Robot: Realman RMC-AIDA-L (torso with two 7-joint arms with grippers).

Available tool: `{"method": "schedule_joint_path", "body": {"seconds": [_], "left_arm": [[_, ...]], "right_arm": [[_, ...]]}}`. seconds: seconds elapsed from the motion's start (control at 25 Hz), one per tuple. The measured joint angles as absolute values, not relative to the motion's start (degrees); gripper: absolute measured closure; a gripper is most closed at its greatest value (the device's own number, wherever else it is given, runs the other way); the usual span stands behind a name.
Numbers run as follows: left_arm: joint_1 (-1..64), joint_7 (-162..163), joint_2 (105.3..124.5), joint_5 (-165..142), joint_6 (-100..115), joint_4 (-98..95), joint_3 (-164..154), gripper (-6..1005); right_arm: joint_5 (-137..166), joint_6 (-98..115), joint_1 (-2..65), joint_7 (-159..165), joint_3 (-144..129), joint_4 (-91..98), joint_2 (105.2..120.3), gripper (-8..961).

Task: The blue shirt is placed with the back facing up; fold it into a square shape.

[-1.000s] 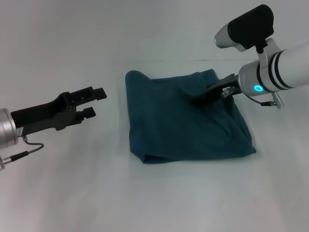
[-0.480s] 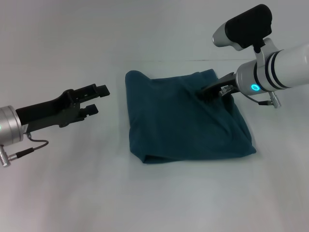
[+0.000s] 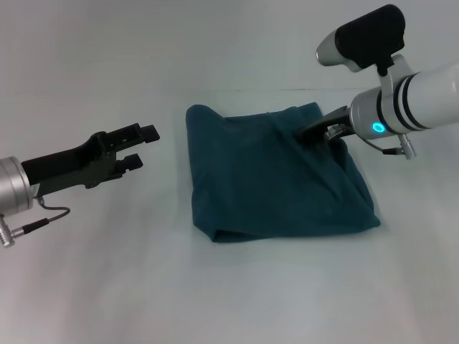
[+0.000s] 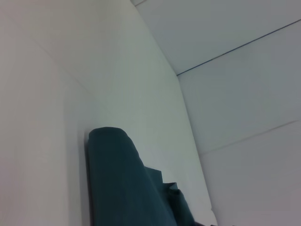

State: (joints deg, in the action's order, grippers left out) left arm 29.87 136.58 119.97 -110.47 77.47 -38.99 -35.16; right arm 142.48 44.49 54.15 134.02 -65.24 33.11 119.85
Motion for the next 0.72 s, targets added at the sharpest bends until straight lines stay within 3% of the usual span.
{"method": "schedule_joint_path", "body": {"seconds": [0.72], "left_arm": [[29.8,136.5,119.88,-107.9,77.5,-38.4,-34.6,147]], "right_arm": [[142.9,45.4,50.4,142.7,-64.5,46.8,118.32,913]]}}
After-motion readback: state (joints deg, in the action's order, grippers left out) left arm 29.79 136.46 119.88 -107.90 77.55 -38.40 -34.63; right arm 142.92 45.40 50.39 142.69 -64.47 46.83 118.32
